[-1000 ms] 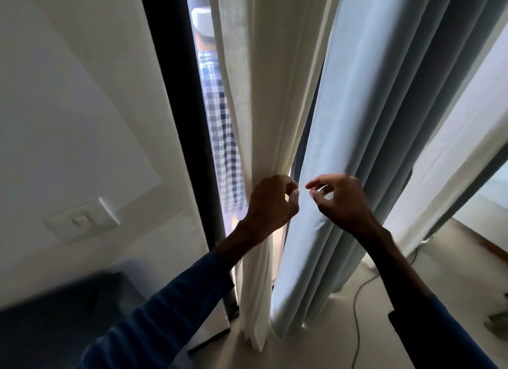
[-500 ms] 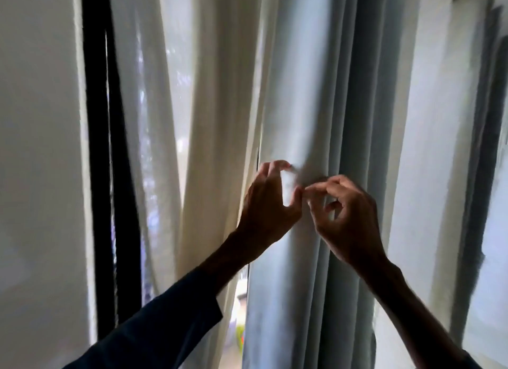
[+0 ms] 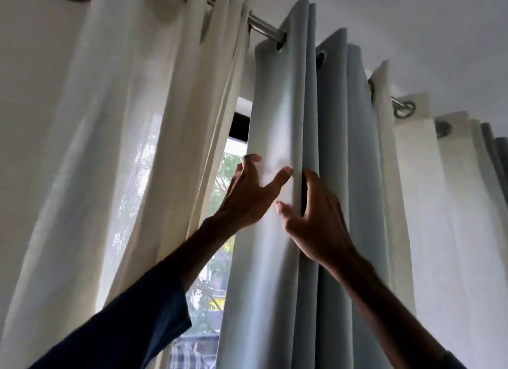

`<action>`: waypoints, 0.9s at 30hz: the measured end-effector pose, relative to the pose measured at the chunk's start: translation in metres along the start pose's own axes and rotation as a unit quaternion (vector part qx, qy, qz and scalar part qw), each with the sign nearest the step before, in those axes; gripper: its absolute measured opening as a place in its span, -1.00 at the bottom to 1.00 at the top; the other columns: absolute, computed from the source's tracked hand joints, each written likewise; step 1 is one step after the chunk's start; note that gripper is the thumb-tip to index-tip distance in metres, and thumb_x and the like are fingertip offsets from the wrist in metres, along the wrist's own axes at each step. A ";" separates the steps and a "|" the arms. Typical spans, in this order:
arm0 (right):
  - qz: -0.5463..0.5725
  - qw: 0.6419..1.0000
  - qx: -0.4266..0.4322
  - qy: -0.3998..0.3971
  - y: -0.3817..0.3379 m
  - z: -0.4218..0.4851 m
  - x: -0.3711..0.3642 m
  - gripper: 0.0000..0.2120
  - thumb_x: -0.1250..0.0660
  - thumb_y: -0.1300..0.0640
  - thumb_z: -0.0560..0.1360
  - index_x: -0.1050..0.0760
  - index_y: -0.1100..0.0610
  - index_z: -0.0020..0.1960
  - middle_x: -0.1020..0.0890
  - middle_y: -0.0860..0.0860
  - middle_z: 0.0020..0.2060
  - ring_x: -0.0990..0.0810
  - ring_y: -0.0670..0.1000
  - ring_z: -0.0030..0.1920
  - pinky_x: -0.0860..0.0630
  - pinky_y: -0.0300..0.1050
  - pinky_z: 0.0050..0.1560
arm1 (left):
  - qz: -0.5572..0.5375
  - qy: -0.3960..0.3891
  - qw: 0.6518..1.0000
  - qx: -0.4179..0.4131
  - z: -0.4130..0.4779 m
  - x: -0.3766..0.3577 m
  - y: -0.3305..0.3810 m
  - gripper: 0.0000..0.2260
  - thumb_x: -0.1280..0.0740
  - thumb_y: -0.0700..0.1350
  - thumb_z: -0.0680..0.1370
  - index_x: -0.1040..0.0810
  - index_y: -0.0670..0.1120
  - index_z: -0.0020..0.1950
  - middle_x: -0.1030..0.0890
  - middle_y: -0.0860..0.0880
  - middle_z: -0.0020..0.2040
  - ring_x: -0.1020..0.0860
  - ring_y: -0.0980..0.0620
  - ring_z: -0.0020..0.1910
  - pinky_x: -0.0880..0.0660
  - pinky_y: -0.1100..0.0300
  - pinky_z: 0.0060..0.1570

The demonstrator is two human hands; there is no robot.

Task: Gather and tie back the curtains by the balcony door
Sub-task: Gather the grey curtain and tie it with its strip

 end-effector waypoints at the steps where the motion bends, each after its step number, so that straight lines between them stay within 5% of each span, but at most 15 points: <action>1: 0.000 1.000 0.004 0.004 -0.001 0.012 0.001 -0.42 -0.40 0.11 0.56 -0.27 0.21 0.49 -0.47 0.13 0.36 -0.34 0.03 0.36 -0.07 -0.48 0.10 | 0.006 -0.006 1.000 0.010 0.012 0.001 0.003 -0.34 -0.24 0.39 0.51 -0.27 0.00 0.44 -0.44 -0.09 0.38 -0.50 -0.08 0.24 -0.33 0.14 0.08; 6: 0.019 0.999 0.002 0.047 0.004 0.075 0.010 -0.64 -0.27 -0.03 0.64 -0.44 0.24 0.24 -0.59 0.16 0.12 -0.51 0.16 0.19 -0.36 -0.10 0.17 | 0.031 -0.018 0.999 0.026 0.055 0.010 0.026 -0.30 -0.18 0.40 0.53 -0.31 -0.09 0.45 -0.46 -0.14 0.38 -0.47 -0.10 0.31 -0.34 0.11 0.08; 9: 0.040 0.984 0.045 0.169 0.002 0.090 0.040 -0.72 -0.19 0.05 0.68 -0.54 0.16 -0.10 -0.60 0.05 -0.19 -0.54 0.08 -0.10 -0.40 -0.08 -0.02 | 0.025 -0.028 0.999 0.032 0.072 0.014 0.045 0.01 -0.06 0.55 0.45 -0.30 -0.34 0.44 -0.46 -0.39 0.32 -0.48 -0.33 0.29 -0.47 -0.10 0.19; 12: 0.040 0.966 0.025 0.254 0.009 0.093 0.060 -0.80 -0.29 0.13 0.63 -0.59 0.22 0.13 -0.64 0.13 0.03 -0.58 0.11 0.09 -0.41 -0.13 0.14 | 0.021 -0.077 0.996 0.049 0.080 0.016 0.063 0.09 0.00 0.62 0.39 -0.26 -0.32 0.48 -0.37 -0.37 0.38 -0.48 -0.29 0.33 -0.48 -0.17 0.21; 16: 0.055 0.986 -0.051 0.146 0.024 0.119 0.036 -0.50 -0.41 -0.08 0.56 -0.43 0.20 0.36 -0.59 0.07 0.18 -0.57 0.05 0.15 -0.42 -0.16 0.08 | 0.071 -0.085 0.993 0.035 0.092 0.016 0.081 -0.05 -0.28 0.45 0.44 -0.20 -0.23 0.55 -0.37 -0.27 0.48 -0.45 -0.20 0.38 -0.49 0.02 0.17; 21: 0.019 0.992 -0.014 0.125 0.011 0.160 0.031 -0.54 -0.36 0.03 0.60 -0.43 0.31 0.35 -0.53 0.23 0.29 -0.45 0.24 0.34 -0.25 -0.18 0.17 | 0.169 0.060 0.983 -0.030 0.116 0.034 0.108 -0.51 -0.39 -0.01 0.54 -0.42 -0.24 0.37 -0.52 -0.22 0.30 -0.53 -0.24 0.26 -0.50 0.03 0.08; 27: -0.051 0.988 -0.062 0.133 0.081 0.183 0.082 -0.65 -0.34 0.11 0.54 -0.55 0.45 0.02 -0.54 0.40 0.12 -0.49 0.36 0.17 -0.35 0.02 0.12 | 0.221 0.101 0.968 -0.057 0.131 0.042 0.123 -0.52 -0.43 -0.10 0.55 -0.39 -0.21 0.41 -0.50 -0.19 0.34 -0.51 -0.20 0.31 -0.51 -0.01 0.25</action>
Point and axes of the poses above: each hand's wrist, its own z-axis towards the middle knuckle, its own x-axis out of the back of the hand, y = z × x, the point moved 7 cm from there along z, towards the middle knuckle
